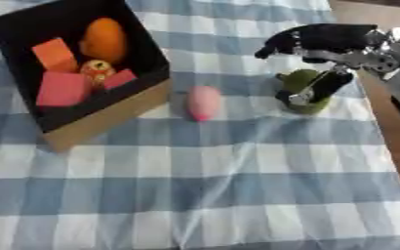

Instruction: Pick up objects on the table and place them in the box.

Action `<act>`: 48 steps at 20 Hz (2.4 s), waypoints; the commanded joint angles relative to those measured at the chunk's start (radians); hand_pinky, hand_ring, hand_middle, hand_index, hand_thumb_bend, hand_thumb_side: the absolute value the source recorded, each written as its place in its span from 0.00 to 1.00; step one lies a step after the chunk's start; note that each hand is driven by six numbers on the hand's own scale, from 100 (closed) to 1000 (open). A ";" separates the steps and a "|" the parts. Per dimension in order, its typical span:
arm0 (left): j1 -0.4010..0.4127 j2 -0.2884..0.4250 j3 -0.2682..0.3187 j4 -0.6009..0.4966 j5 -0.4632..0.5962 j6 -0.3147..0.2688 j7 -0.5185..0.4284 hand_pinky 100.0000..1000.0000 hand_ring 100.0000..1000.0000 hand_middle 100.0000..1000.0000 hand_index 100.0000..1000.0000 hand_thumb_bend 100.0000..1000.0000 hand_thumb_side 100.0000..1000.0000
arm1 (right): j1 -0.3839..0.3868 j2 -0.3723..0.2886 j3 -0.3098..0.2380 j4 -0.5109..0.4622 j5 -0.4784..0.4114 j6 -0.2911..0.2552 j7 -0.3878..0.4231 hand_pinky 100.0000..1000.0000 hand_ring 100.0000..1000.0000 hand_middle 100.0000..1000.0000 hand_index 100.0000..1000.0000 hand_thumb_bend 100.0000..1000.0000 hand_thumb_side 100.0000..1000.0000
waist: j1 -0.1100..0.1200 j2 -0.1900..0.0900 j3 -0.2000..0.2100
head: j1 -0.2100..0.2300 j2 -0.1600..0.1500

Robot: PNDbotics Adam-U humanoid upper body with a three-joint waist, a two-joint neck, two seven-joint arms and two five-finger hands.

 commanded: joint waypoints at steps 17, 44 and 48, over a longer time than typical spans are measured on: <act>0.005 0.022 0.010 -0.017 -0.008 0.010 0.002 0.71 0.88 0.72 0.77 0.51 0.59 | 0.062 -0.057 -0.087 0.093 0.096 0.076 -0.029 0.94 0.95 0.75 0.98 0.24 0.49 | 0.030 -0.034 -0.014 | 0.014 0.001; 0.006 0.023 0.011 -0.017 -0.009 0.008 -0.004 0.71 0.88 0.72 0.77 0.51 0.58 | 0.082 -0.048 -0.086 0.091 0.016 0.099 -0.069 0.82 0.76 0.39 0.63 0.00 0.26 | 0.031 -0.040 -0.017 | 0.013 0.004; 0.007 0.024 0.011 -0.017 -0.009 0.008 -0.003 0.71 0.88 0.72 0.77 0.51 0.58 | 0.088 -0.055 -0.095 0.040 -0.071 0.150 -0.064 0.81 0.73 0.38 0.64 0.00 0.29 | 0.030 -0.043 -0.020 | 0.013 0.005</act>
